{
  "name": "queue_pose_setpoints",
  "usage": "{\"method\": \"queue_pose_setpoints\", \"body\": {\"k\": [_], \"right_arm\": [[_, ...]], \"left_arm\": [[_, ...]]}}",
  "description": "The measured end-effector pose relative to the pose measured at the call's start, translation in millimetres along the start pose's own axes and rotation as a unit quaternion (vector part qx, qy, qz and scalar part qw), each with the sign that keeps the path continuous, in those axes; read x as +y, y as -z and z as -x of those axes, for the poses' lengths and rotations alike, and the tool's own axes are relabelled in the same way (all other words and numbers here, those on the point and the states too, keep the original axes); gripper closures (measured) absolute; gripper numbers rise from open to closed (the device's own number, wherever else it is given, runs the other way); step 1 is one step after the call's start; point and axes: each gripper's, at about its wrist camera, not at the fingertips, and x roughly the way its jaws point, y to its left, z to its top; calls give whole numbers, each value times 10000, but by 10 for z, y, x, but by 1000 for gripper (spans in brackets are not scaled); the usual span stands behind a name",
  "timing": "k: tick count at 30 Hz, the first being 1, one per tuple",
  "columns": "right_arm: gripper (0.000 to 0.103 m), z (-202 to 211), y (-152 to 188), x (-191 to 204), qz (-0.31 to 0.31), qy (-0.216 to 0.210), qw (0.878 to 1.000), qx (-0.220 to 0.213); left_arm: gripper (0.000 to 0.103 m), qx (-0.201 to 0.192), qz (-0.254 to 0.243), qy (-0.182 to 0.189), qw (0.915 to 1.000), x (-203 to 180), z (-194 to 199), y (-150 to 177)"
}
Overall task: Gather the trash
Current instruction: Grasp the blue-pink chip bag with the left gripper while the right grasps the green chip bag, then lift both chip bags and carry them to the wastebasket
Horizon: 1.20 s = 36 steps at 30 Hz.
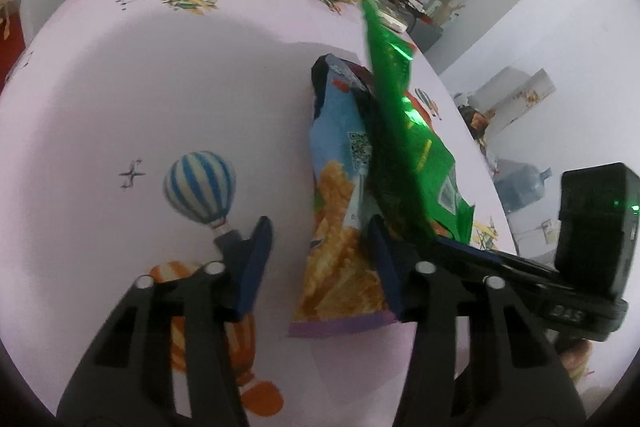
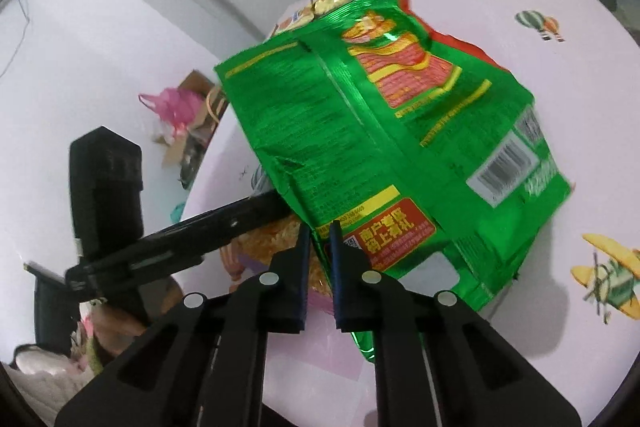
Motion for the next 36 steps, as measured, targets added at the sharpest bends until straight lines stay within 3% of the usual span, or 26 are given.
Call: {"method": "queue_pose_setpoints", "body": {"k": [1, 4, 13, 15, 17, 20, 30, 36], "right_arm": [[94, 36, 11, 1, 15, 44, 10000, -43], [94, 135, 52, 44, 192, 280, 9993, -143], [92, 191, 166, 275, 1307, 1291, 9830, -57], [86, 165, 165, 310, 1440, 1395, 9797, -7], [69, 154, 158, 319, 1505, 1505, 9771, -21], [62, 144, 114, 329, 1582, 1584, 9746, -73], [63, -71, 100, 303, 1731, 2039, 9636, -33], [81, -50, 146, 290, 1751, 2224, 9589, -177]], "left_arm": [[72, 4, 2, 41, 10000, -12, -4, 11], [80, -17, -94, 28, 10000, -94, -41, 46], [87, -194, -176, -89, 9996, -268, 25, 177], [88, -219, -179, -65, 9996, -283, 41, 191], [88, -224, -201, -59, 9995, -302, 58, 215], [88, -223, -245, -76, 9994, -309, 67, 233], [90, -234, -317, -80, 9992, -319, 50, 219], [91, -292, -428, -160, 9985, -363, 59, 221]]}}
